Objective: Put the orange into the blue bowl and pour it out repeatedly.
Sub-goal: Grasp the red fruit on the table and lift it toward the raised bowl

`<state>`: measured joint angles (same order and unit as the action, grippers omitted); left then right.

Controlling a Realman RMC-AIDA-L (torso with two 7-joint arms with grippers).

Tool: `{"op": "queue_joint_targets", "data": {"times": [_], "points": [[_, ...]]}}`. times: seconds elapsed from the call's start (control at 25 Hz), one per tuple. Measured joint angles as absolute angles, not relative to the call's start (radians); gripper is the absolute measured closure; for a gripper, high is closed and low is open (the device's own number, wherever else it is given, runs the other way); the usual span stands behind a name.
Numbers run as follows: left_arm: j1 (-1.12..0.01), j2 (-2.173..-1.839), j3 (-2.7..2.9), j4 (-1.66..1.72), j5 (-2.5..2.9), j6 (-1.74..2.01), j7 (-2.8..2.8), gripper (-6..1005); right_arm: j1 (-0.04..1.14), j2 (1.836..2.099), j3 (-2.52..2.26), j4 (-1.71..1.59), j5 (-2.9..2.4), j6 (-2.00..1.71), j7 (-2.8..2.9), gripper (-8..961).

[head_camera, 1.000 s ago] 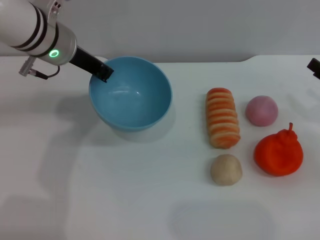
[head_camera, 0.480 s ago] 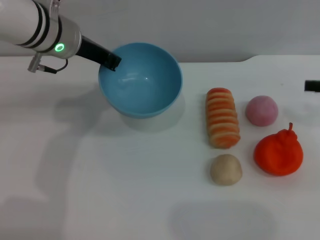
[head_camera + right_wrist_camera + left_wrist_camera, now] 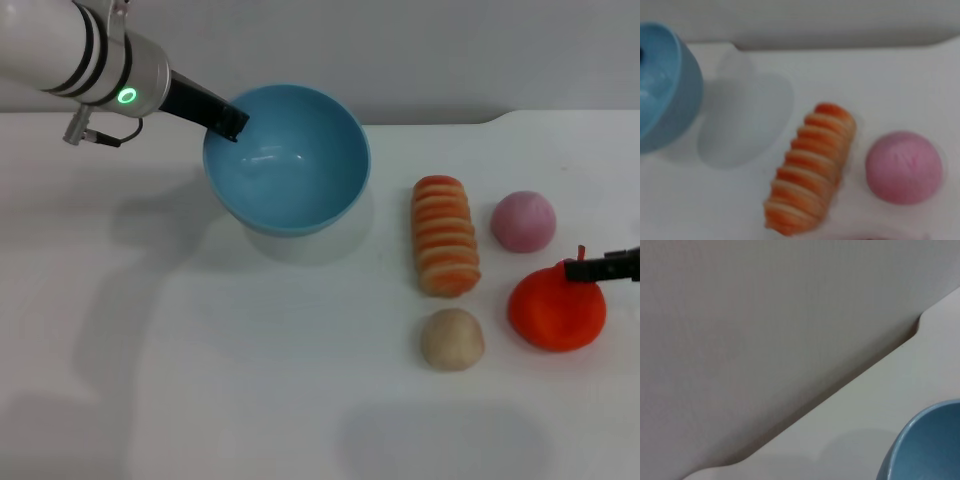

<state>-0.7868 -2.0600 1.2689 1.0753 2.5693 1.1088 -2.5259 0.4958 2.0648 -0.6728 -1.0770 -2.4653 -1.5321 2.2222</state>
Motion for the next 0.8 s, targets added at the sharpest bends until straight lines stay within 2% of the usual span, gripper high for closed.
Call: {"op": "queue_joint_targets", "data": {"times": [0.52, 0.8], "points": [[-0.783, -2.06, 1.28, 1.068, 2.566, 1.102, -2.528, 1000, 0.533, 2.063, -0.799, -0.96, -2.506, -1.435, 2.218, 304], [-0.779, -2.06, 1.284, 1.068, 2.565, 1.098, -2.528, 1001, 0.535, 2.061, -0.803, -0.97, -2.506, -1.438, 2.215, 462]]}}
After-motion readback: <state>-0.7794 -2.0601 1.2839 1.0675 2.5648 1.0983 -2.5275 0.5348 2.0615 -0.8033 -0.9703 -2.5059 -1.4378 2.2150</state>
